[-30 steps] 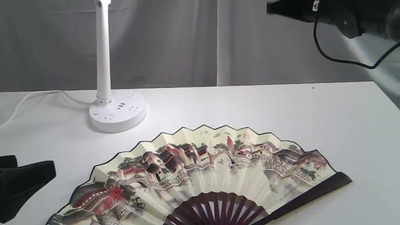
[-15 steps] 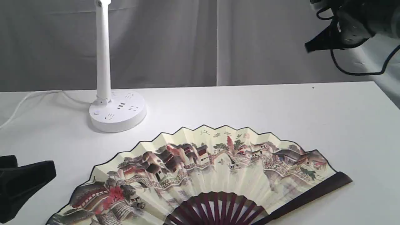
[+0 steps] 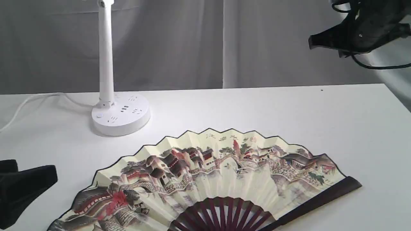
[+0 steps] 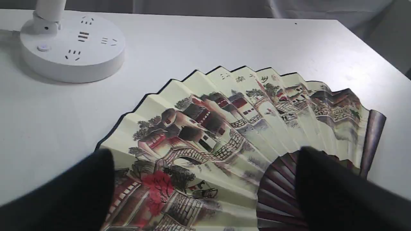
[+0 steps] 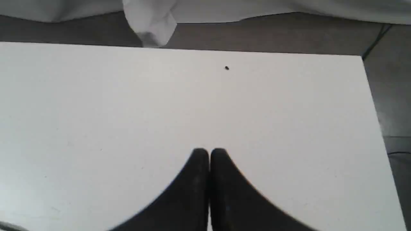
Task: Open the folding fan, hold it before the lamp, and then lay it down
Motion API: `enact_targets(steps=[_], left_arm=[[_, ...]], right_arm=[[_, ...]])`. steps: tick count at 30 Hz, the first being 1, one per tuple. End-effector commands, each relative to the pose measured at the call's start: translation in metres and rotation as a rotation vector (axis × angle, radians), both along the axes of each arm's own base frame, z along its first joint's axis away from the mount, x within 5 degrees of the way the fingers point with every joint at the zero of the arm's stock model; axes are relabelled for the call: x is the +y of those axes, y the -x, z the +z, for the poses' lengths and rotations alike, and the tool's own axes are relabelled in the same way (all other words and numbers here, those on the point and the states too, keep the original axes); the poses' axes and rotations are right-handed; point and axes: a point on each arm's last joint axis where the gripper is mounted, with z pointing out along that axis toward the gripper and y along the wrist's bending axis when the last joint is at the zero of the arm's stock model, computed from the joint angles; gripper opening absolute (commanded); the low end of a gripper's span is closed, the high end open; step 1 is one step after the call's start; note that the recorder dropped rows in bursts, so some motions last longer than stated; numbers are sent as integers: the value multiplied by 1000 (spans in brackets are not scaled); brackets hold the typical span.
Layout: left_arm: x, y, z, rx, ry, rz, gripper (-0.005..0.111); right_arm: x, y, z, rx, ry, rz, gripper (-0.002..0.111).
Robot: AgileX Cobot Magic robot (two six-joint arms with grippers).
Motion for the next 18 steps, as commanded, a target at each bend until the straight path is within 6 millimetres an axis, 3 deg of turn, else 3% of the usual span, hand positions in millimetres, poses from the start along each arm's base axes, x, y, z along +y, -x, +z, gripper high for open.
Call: enact_targets(steps=[1, 9, 18], left_arm=[[0, 1, 0, -5, -1, -7, 76], [0, 1, 0, -5, -1, -7, 76], [0, 1, 0, -5, -1, -7, 76]], right_arm=[[-1, 17, 9, -27, -12, 16, 0], [2, 88, 24, -190, -101, 50, 0], [-1, 200, 0, -336, -152, 80, 0]])
